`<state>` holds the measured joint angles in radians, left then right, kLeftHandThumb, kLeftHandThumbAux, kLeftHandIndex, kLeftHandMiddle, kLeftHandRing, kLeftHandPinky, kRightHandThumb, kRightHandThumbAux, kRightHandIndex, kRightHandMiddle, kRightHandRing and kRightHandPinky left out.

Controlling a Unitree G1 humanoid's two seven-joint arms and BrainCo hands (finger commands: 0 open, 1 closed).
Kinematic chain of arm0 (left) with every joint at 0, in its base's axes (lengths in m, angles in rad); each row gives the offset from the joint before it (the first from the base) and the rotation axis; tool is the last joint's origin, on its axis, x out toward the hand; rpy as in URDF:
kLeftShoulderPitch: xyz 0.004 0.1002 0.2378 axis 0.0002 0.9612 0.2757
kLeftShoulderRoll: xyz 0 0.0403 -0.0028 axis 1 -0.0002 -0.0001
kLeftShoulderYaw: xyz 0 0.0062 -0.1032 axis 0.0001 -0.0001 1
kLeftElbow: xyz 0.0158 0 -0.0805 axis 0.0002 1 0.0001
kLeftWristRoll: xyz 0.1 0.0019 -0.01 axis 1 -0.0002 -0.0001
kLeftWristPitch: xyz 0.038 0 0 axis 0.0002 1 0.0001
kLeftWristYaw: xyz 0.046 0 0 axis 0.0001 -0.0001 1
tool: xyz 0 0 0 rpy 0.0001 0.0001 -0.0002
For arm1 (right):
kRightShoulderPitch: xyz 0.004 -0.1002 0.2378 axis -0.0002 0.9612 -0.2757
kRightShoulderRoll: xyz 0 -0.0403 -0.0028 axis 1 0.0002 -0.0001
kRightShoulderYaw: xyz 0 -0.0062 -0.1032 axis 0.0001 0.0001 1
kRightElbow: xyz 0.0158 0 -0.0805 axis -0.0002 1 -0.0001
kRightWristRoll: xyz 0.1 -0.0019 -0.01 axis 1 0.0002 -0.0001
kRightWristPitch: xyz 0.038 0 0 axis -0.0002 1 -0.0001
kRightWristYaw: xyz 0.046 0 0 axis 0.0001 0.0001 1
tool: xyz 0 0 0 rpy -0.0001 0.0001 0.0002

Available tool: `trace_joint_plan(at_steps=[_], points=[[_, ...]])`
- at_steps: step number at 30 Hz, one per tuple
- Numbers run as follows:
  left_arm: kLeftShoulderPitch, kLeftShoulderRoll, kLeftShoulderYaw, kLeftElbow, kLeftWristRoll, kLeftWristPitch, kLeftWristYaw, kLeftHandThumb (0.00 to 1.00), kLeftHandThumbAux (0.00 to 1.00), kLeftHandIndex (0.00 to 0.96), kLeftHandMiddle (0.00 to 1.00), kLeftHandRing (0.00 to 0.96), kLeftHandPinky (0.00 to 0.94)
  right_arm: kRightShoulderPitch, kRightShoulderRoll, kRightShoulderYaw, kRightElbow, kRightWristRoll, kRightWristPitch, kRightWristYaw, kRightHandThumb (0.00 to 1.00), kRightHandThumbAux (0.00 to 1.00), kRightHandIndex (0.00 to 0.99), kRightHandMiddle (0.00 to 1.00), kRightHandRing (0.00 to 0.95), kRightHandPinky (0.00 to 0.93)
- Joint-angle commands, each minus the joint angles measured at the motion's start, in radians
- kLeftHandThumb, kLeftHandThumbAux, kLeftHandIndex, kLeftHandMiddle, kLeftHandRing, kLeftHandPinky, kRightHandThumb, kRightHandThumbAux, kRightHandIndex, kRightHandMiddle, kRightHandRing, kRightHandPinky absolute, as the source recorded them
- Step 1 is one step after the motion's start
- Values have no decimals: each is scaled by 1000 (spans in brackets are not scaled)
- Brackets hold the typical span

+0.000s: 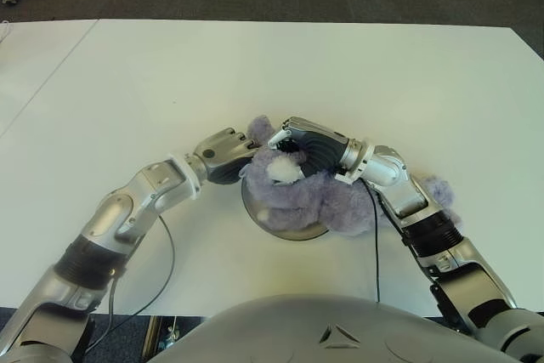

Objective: Put the doll into the plate.

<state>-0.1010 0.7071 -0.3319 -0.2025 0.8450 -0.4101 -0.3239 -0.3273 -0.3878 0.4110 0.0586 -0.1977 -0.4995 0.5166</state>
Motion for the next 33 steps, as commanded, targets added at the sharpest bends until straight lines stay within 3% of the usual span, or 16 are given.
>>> trace_joint_plan(at_steps=[1,4,6,7,8,9,12,13,14,15,16,19,22,29,33], points=[[18,-15,-37,36,34,-23,25,840,664,434,490,763,767,45,-43,23,25,-30,68,67,674,723,413,530,566,536],[28,-27,-45,61,57,-12,55,839,665,431,489,724,708,51,-51,19,4,-33,90,74,670,724,408,458,481,443],[28,-27,-45,58,61,-2,48,830,671,422,467,475,512,57,-58,15,-10,-46,103,68,667,727,402,362,387,353],[27,-27,-45,58,63,1,47,722,700,407,386,405,430,59,-60,14,-15,-52,107,64,339,607,239,334,359,310],[20,-24,-46,68,71,0,50,704,705,404,373,393,416,61,-66,11,-20,-65,106,55,280,588,211,329,354,303],[15,-22,-47,75,77,-1,51,494,629,179,318,333,333,62,-70,9,-24,-75,105,48,202,555,139,275,287,230],[-34,-1,-44,131,88,-11,50,393,593,82,261,288,288,53,-89,-7,-27,-109,88,27,139,522,94,183,165,129],[-52,6,-41,150,88,-14,48,362,577,52,165,191,190,48,-93,-13,-25,-118,83,20,104,493,69,136,110,62],[-63,13,-34,148,90,-1,30,356,575,46,149,175,173,3,-99,-29,-23,-99,99,41,98,488,65,128,101,50],[-70,17,-30,145,91,8,17,336,558,11,94,96,74,-31,-102,-40,-21,-83,110,58,89,462,59,99,78,26],[-72,19,-28,140,92,15,10,331,553,2,80,76,49,-53,-104,-47,-20,-72,119,70,86,456,58,92,72,20],[-122,53,-10,135,93,20,-33,294,522,0,13,9,2,-92,-114,-72,-10,-53,114,81,71,420,24,46,27,1],[-158,83,27,96,62,32,-87,247,466,0,0,0,0,-111,-149,-105,-46,-4,112,127,75,357,1,2,1,0],[-165,94,80,31,27,64,-121,222,392,0,0,0,0,-135,-194,-154,-73,72,133,193,100,326,0,0,0,0],[-174,110,122,12,-29,66,-136,205,357,0,0,0,0,-199,-191,-187,-36,115,142,212,131,323,0,0,0,0]])
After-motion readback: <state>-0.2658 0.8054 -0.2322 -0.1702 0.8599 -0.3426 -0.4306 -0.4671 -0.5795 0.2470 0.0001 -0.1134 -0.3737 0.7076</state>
